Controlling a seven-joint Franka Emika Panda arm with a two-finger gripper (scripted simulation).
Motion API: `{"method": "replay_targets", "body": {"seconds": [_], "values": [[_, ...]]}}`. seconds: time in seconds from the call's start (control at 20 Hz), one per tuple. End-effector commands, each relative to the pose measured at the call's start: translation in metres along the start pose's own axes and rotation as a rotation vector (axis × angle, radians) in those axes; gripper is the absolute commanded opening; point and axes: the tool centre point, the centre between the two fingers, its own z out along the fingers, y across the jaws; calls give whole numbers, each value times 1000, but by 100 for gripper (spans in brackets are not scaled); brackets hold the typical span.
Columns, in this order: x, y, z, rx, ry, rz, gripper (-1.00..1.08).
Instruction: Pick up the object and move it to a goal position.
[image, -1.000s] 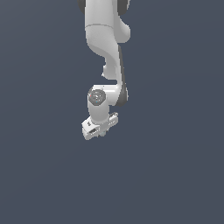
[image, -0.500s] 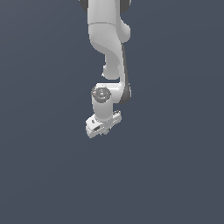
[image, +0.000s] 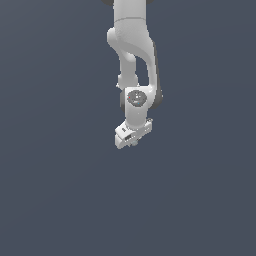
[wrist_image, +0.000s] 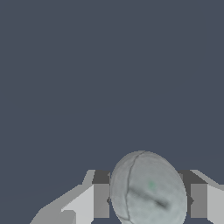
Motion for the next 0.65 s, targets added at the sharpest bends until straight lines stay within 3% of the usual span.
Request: {"method": "replay_targets", "body": {"seconds": [0.0,0.3,0.6], "values": [[2,-23,-3,0,0,0,-100],[5,-61,-8,0,0,0,-100],[8,-72,-10,0,0,0,-100]]}}
